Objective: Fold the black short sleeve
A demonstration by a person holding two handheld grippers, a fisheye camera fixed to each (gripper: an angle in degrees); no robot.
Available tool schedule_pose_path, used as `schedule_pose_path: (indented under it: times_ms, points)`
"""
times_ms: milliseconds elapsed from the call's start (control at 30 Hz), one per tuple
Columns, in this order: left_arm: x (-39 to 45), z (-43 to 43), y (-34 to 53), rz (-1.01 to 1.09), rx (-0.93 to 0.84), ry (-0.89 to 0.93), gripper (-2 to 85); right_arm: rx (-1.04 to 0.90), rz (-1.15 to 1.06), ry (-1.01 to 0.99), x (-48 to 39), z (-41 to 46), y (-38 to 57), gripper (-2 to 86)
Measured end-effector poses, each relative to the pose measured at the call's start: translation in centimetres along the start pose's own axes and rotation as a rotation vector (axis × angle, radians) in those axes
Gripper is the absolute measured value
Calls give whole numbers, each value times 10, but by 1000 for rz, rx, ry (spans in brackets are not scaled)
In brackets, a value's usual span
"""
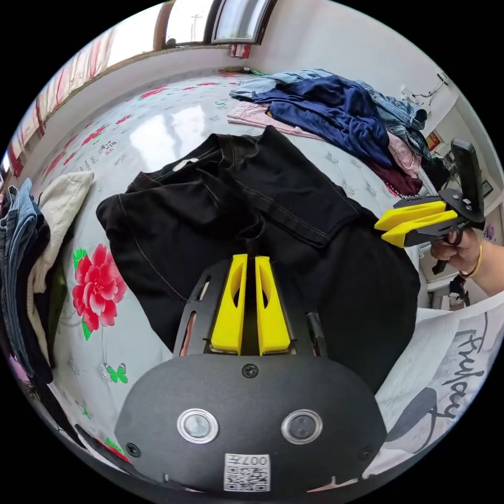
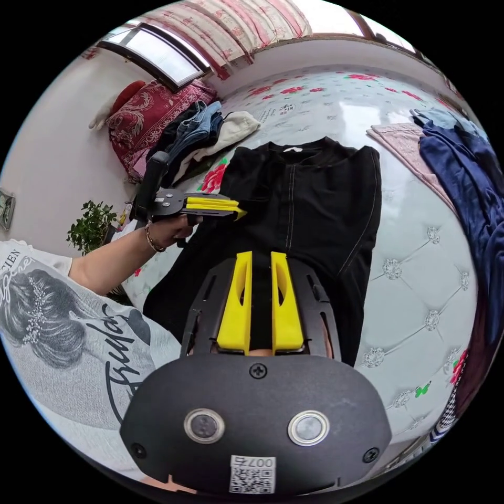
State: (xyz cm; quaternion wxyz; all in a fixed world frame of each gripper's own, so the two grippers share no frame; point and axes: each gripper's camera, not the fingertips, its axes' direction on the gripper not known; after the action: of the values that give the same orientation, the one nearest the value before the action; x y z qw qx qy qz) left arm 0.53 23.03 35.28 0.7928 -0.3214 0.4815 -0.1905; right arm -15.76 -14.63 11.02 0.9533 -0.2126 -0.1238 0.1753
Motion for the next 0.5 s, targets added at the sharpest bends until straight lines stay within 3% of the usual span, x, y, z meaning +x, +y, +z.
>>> schedule_pose_path:
  times_ms: [233,367,500]
  points:
    - [27,-1,16,40,75,98,52,8,-37,-9,-1,8,-26,77]
    - [39,12,14,-11,101,19,52,29,-94,14,-14,12,-42,75]
    - [41,55,-21,-48,6,2,59,80,-126,80,-28,21,-72,72]
